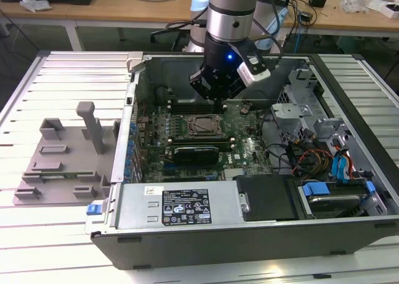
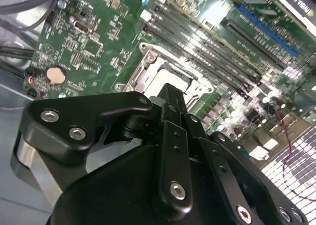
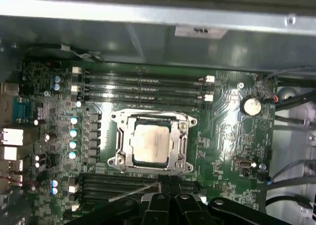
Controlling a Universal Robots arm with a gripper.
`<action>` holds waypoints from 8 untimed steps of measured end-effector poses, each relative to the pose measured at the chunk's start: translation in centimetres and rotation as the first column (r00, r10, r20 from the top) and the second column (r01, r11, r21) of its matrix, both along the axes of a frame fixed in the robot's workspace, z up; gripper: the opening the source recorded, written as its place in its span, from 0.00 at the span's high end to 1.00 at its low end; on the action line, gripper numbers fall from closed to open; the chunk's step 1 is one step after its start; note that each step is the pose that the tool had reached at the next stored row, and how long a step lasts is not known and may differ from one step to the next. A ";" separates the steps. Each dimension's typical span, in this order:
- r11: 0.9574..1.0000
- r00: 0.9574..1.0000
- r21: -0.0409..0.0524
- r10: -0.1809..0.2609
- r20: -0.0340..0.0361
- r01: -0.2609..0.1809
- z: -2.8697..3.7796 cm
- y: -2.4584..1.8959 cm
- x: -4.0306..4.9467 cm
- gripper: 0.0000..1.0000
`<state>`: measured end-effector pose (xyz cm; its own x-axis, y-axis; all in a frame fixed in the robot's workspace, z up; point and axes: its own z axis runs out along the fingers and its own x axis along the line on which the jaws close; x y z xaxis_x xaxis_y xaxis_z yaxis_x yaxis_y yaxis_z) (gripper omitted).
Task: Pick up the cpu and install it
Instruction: 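Install the second cpu locking lever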
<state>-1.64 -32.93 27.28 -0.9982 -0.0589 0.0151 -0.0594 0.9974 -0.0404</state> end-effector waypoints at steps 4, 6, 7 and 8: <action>0.999 1.000 0.025 -0.024 -0.001 0.024 -0.04 -0.32 0.00 0.89; 0.998 1.000 0.057 -0.025 -0.001 0.025 -0.12 -0.90 0.00 0.89; 0.998 1.000 0.062 -0.025 -0.002 0.025 -0.16 -1.17 0.00 0.89; 0.998 1.000 0.065 -0.025 -0.002 0.025 -0.21 -1.45 -0.01 0.89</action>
